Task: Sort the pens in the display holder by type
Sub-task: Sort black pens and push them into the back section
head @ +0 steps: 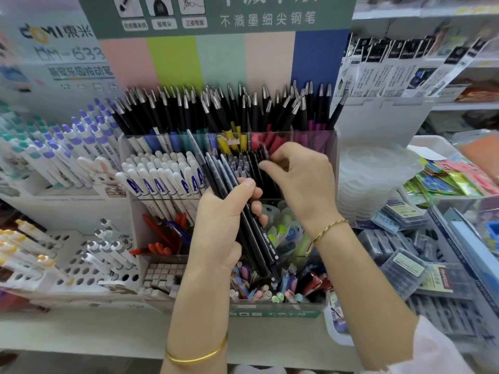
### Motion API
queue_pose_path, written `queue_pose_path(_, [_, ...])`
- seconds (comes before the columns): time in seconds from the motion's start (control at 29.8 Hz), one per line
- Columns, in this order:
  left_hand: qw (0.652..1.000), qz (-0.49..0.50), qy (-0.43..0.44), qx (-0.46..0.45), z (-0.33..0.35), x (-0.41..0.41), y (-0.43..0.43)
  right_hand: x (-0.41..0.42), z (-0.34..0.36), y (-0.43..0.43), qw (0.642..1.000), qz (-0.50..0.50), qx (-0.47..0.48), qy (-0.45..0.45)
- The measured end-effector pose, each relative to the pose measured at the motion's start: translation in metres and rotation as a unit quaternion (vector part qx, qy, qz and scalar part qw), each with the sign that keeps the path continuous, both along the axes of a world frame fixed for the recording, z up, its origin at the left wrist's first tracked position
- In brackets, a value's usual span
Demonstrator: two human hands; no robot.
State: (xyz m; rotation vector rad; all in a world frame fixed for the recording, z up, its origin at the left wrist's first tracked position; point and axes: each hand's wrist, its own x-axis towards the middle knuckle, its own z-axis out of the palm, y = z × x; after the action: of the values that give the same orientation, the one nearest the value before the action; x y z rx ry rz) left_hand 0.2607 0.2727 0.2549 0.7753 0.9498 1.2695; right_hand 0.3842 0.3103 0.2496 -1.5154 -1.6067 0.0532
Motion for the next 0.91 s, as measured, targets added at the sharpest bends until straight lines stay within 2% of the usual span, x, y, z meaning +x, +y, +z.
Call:
queue_pose_path(0.1, [1.000,-0.006,0.002,0.005,0.001,0.001,-0.001,0.001,-0.002,0.000,0.993,-0.043,-0.088,-0.073])
queue_pose_path(0.23, [0.999,-0.026,0.016,0.021,0.001,0.002,-0.003,0.004,-0.001,0.001,0.987,-0.045,-0.133,-0.083])
queue_pose_path(0.3, [0.998,-0.041,0.026,0.030,0.001,0.002,-0.004,0.005,0.001,-0.002,0.994,-0.033,-0.098,-0.032])
queue_pose_path(0.4, [0.997,-0.063,0.026,0.034,0.000,0.004,-0.003,0.005,0.014,-0.008,0.995,0.021,-0.018,0.094])
queue_pose_path(0.5, [0.995,-0.084,0.024,0.042,-0.001,0.005,-0.003,0.001,0.029,-0.016,0.976,0.107,-0.093,0.165])
queue_pose_path(0.57, [0.994,-0.091,0.035,0.048,-0.002,0.006,-0.003,0.000,0.032,-0.017,0.947,0.169,-0.178,0.206])
queue_pose_path(0.64, [0.993,-0.097,0.040,0.048,-0.002,0.006,-0.004,0.000,0.030,-0.016,0.922,0.205,-0.217,0.246])
queue_pose_path(0.77, [0.993,-0.105,0.030,0.034,-0.001,0.005,-0.005,0.001,0.028,-0.012,0.940,0.169,-0.188,0.231])
queue_pose_path(0.91, [0.996,-0.073,0.042,0.020,-0.001,0.004,-0.003,-0.001,0.029,-0.011,0.938,0.134,-0.130,0.293])
